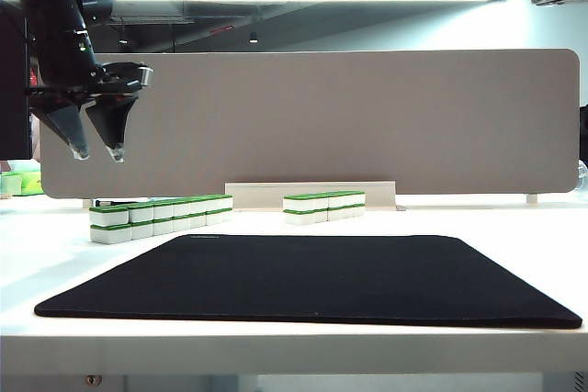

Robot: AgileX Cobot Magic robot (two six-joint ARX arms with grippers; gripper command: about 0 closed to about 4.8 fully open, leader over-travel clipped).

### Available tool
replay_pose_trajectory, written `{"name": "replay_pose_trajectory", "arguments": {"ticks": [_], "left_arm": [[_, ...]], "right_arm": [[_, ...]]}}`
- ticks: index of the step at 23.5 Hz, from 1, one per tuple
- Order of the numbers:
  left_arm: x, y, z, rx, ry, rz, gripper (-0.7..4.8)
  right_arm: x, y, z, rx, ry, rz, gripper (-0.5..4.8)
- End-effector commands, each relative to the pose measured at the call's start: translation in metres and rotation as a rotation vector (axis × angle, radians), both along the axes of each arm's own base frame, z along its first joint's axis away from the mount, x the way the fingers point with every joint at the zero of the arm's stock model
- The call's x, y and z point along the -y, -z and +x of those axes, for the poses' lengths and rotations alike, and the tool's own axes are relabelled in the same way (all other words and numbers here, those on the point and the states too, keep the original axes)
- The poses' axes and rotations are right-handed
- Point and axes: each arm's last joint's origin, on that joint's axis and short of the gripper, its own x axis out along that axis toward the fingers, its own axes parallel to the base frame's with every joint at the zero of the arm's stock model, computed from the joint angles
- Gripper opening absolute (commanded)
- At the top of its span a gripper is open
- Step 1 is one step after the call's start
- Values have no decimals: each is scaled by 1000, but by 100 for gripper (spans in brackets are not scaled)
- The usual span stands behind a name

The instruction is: Take a mahjong tile from the mahjong wall and then place it on the table close to you.

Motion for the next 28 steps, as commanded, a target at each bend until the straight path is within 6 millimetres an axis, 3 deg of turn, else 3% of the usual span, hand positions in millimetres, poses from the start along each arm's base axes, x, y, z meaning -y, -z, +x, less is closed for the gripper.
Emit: {"name": "replay_pose_trajectory", "arguments": {"ticks": [1, 3, 10, 20, 28], "left_arm": [[1, 5, 0, -22, 51, 24, 357], [4, 11, 2, -33, 122, 59, 414], [10, 27, 10, -48, 179, 76, 413], [12, 69, 28, -99, 180, 80, 412], [12, 82, 32, -121, 177, 82, 410]], "right_arm": [[0, -3, 0, 19, -2, 4, -1], [0, -3, 0, 19, -2, 4, -1], [0, -3, 0, 19, -2, 4, -1], [0, -2, 0, 19, -3, 4, -1], [0, -3, 0, 19, -3, 4, -1]]}}
